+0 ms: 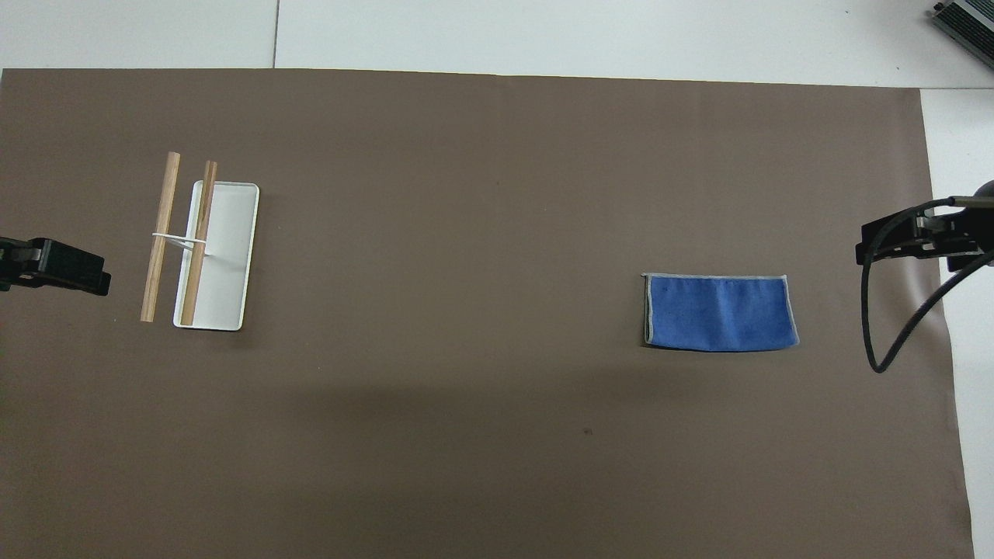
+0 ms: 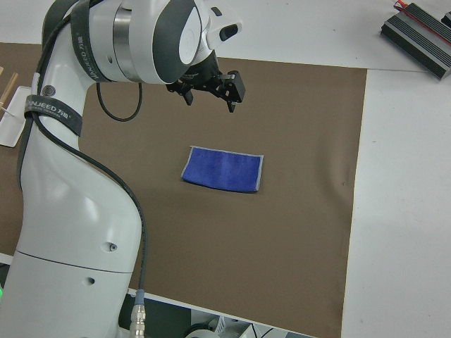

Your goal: Right arm passes towel to left arm to hang

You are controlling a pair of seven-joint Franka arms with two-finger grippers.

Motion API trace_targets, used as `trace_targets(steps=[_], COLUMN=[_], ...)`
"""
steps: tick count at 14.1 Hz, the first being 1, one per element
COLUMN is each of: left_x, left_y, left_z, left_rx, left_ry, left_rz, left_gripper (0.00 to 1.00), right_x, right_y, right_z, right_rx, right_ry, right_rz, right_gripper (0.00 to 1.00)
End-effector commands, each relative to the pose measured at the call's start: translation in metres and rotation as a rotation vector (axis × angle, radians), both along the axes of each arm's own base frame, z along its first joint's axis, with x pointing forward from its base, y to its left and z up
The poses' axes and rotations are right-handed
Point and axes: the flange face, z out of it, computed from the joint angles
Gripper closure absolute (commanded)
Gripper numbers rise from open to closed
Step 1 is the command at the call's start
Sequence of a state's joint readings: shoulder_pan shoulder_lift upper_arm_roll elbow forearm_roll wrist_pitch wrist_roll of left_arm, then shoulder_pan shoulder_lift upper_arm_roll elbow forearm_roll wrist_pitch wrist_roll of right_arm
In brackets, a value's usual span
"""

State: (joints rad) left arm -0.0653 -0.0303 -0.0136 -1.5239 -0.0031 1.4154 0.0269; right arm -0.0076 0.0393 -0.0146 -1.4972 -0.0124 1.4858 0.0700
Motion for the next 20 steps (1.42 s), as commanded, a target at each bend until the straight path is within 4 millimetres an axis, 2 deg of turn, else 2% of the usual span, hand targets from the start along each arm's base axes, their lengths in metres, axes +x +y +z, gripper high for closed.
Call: trace_targets(steps=[1, 10, 13, 18, 20], left_x=[-0.009, -0.009, -0.009, -0.009, -0.009], left_y=[0.002, 0.002, 0.002, 0.002, 0.002], left_z=[0.001, 0.001, 0.002, 0.001, 0.001], left_rx=[-0.009, -0.009, -0.009, -0.009, -0.009], left_ry=[0.004, 0.004, 0.002, 0.004, 0.004], left_rz=[0.014, 0.014, 0.014, 0.014, 0.014], left_gripper=[0.00, 0.00, 0.00, 0.00, 0.00], right_x=[-0.008, -0.009, -0.007, -0.007, -0.009], right_y=[-0.002, -0.007, -0.025, -0.019, -0.016], right_z=[-0.002, -0.003, -0.001, -0.001, -0.008], right_rx=[0.008, 0.007, 0.007, -0.006, 0.008], right_ry=[-0.008, -0.005, -0.032, -0.030, -0.020], right_rz=[-0.012, -0.012, -0.038, -0.025, -0.015], right_gripper=[0.00, 0.00, 0.00, 0.00, 0.00])
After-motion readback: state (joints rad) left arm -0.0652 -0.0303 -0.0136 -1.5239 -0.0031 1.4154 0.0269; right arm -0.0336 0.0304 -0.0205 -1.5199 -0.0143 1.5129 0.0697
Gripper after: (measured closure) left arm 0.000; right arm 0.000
